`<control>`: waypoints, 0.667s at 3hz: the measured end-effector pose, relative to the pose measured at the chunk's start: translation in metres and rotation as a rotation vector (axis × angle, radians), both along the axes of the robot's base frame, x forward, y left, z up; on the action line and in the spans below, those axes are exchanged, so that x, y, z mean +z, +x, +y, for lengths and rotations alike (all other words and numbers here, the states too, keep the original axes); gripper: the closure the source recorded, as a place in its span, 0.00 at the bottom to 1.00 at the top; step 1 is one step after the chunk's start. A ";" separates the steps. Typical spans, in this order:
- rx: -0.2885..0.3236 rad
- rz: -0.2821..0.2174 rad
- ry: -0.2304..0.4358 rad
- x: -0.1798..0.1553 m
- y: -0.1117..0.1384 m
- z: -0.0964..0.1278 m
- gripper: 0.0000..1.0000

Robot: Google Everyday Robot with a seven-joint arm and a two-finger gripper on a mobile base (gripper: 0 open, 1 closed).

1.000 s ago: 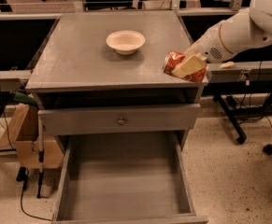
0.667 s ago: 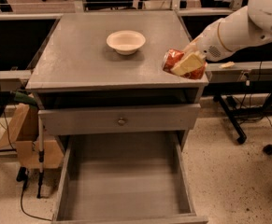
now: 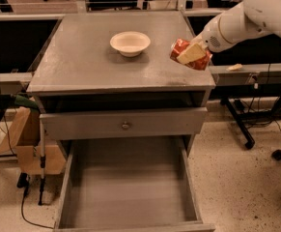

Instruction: Pick coke can from middle drawer and place on counter

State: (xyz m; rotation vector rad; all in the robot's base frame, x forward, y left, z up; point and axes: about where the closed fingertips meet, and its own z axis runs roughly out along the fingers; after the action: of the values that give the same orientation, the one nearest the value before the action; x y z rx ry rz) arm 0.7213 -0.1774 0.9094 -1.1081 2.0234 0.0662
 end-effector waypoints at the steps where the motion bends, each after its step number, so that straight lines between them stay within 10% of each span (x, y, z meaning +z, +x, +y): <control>1: -0.037 0.007 0.057 -0.004 0.022 -0.003 0.81; 2: -0.020 0.024 0.095 -0.014 0.038 0.008 0.58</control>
Offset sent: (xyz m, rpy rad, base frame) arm 0.0566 0.0146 -0.0201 0.1403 0.0356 -0.0056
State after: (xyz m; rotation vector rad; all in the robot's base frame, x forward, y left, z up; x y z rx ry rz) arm 0.7593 -0.1696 0.8951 -1.0316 2.0305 0.1646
